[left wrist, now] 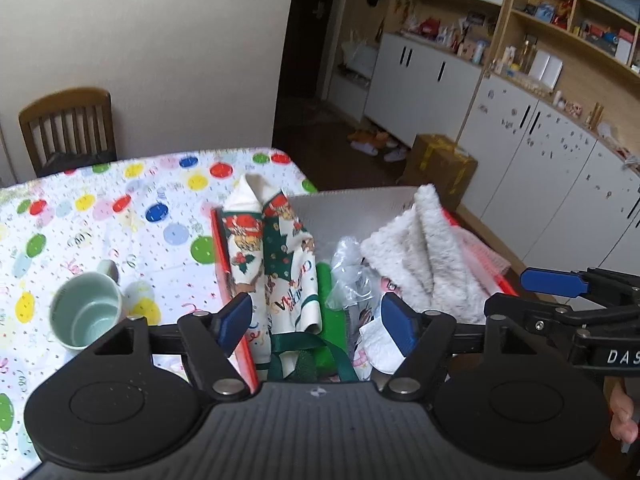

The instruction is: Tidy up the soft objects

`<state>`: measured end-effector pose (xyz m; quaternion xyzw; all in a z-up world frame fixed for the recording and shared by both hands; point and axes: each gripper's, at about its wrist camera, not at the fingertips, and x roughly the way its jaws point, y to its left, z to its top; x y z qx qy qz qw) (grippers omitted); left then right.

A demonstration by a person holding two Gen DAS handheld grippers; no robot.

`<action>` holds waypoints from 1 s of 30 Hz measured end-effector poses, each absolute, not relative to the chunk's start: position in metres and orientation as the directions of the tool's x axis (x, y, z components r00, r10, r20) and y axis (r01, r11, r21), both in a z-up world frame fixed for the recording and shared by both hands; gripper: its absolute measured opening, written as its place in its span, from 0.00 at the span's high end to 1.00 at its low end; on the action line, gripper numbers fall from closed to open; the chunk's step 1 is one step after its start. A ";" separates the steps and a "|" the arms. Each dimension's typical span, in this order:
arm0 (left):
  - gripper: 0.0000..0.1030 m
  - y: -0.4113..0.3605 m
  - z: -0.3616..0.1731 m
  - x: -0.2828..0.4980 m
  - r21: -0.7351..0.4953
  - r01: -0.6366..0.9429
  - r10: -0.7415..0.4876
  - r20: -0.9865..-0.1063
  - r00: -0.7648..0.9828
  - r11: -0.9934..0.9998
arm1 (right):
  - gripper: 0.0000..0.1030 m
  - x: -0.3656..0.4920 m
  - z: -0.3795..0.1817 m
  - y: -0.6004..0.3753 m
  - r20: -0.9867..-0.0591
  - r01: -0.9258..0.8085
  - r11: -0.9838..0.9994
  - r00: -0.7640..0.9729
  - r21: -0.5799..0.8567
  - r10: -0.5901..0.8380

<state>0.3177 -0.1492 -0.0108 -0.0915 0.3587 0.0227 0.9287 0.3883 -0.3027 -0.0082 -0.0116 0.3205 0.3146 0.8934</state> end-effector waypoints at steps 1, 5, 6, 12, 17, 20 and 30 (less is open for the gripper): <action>0.30 -0.149 -0.007 0.313 -0.151 -0.107 -0.020 -0.661 0.750 0.983 | 0.22 0.385 -0.005 -0.303 -0.572 -0.567 0.804 0.605 0.179 0.554; 0.27 -0.145 0.005 0.293 -0.156 -0.090 -0.027 -0.623 0.782 0.984 | 0.17 0.370 0.005 -0.304 -0.544 -0.548 0.816 0.636 0.181 0.547; 0.26 -0.145 0.008 0.288 -0.155 -0.084 -0.029 -0.613 0.789 0.984 | 0.16 0.366 0.007 -0.304 -0.539 -0.544 0.820 0.642 0.181 0.545; 0.19 -0.143 0.023 0.259 -0.136 -0.068 -0.022 -0.571 0.821 0.988 | 0.05 0.339 0.021 -0.298 -0.498 -0.541 0.820 0.667 0.185 0.553; 0.11 -0.141 0.032 0.239 -0.121 -0.060 -0.017 -0.553 0.833 0.991 | 0.00 0.316 0.027 -0.290 -0.474 -0.529 0.832 0.696 0.171 0.540; 0.04 -0.139 0.036 0.226 -0.121 -0.047 -0.025 -0.535 0.845 0.991 | 0.00 0.307 0.027 -0.285 -0.477 -0.514 0.838 0.698 0.184 0.533; 0.00 -0.143 0.045 0.193 -0.083 -0.007 -0.034 -0.484 0.874 0.997 | 0.00 0.274 0.027 -0.284 -0.458 -0.440 0.877 0.750 0.193 0.477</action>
